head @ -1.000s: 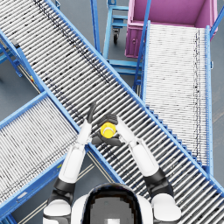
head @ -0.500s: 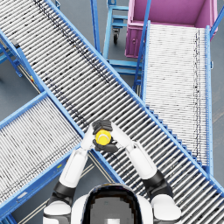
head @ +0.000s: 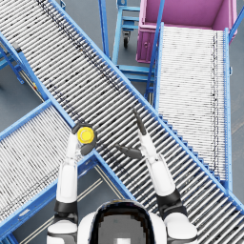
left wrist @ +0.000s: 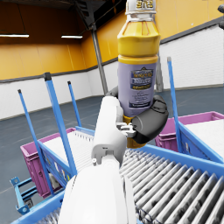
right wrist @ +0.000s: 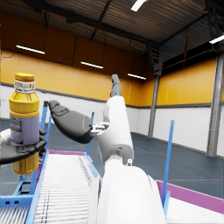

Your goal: Pick up the oil and place it on the left assembly line, put the cola on the right, and keep Sprite still

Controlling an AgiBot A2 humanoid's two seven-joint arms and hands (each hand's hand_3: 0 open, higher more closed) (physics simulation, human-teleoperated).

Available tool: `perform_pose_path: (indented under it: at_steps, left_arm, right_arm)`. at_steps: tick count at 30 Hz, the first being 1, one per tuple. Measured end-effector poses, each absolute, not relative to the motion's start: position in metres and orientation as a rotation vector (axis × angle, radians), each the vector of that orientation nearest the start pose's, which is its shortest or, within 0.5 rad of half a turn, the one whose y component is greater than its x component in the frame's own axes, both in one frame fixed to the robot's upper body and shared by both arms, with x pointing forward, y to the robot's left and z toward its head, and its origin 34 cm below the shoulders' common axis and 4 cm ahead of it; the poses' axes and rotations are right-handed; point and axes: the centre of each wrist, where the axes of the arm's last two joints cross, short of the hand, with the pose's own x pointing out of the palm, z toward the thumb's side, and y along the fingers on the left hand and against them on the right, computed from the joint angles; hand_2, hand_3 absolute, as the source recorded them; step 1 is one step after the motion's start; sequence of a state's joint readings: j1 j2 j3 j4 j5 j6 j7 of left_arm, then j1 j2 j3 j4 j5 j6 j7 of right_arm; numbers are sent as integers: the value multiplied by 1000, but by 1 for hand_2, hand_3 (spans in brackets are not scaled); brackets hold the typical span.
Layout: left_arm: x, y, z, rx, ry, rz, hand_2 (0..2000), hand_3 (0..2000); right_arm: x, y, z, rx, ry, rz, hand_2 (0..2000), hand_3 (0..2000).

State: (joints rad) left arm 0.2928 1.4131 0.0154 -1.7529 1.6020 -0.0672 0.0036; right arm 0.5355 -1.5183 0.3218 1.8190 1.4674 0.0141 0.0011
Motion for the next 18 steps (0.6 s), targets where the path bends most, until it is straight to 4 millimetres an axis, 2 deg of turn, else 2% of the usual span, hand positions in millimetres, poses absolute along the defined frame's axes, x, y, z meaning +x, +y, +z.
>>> perform_pose_path:
  at_steps: [4,7,13,14,15,18]
  left_arm:
    - [271,254,209,442,-146,-1460,2000,2000]
    - [269,285,192,361,-105,-1361,2000,2000]
    - [257,325,147,182,-29,-1213,2000,2000]
    - [254,330,140,158,-19,-1196,639,1673]
    - [252,335,136,139,-15,-1154,0,1347]
    - [246,354,128,101,-15,-1045,0,367]
  right_arm:
    - [263,-122,300,-602,-606,1804,0,0]
    - [266,-123,297,-584,-594,1798,0,0]
    - [271,-118,295,-560,-588,1807,0,0]
    - [272,-117,295,-558,-588,1808,0,0]
    - [273,-117,295,-555,-589,1807,0,0]
    - [275,-116,294,-545,-588,1809,0,0]
